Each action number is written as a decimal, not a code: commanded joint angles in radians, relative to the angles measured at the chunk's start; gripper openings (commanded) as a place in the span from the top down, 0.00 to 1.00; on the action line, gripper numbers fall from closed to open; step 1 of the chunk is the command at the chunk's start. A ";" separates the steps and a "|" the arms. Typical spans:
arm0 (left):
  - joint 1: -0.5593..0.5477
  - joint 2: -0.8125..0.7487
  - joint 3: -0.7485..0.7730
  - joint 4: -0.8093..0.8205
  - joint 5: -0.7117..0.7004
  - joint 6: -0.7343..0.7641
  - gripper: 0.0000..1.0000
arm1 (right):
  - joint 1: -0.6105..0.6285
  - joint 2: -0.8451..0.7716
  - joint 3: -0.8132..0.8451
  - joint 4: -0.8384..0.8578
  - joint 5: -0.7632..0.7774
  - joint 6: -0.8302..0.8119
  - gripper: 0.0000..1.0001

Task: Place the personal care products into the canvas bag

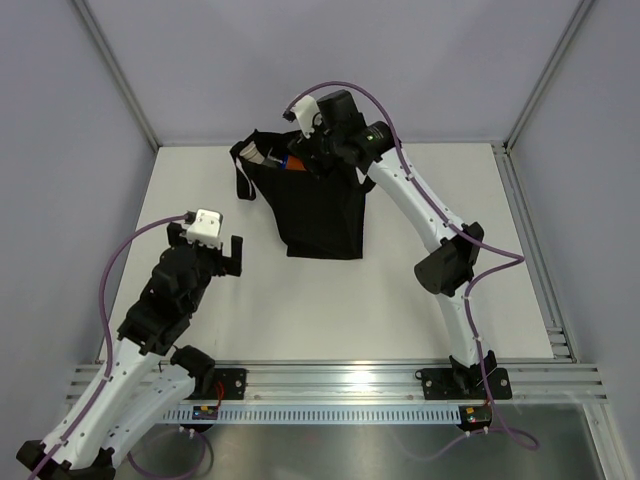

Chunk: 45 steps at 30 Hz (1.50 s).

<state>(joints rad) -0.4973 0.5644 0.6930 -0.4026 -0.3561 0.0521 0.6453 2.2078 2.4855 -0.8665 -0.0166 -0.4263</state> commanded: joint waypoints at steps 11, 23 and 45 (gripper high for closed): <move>0.005 -0.012 0.003 0.035 0.023 0.002 0.01 | -0.045 -0.043 -0.036 -0.239 -0.226 0.041 0.09; 0.005 -0.012 0.002 0.036 0.019 0.002 0.01 | -0.101 -0.247 -0.005 -0.177 -0.400 0.106 0.01; 0.005 -0.029 -0.003 0.050 0.034 -0.008 0.01 | -0.383 -1.013 -1.077 0.333 -0.188 0.380 0.01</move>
<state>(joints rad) -0.4961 0.5426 0.6930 -0.4019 -0.3443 0.0513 0.2607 1.2835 1.5249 -0.6220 -0.3222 -0.0902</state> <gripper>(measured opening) 0.987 0.993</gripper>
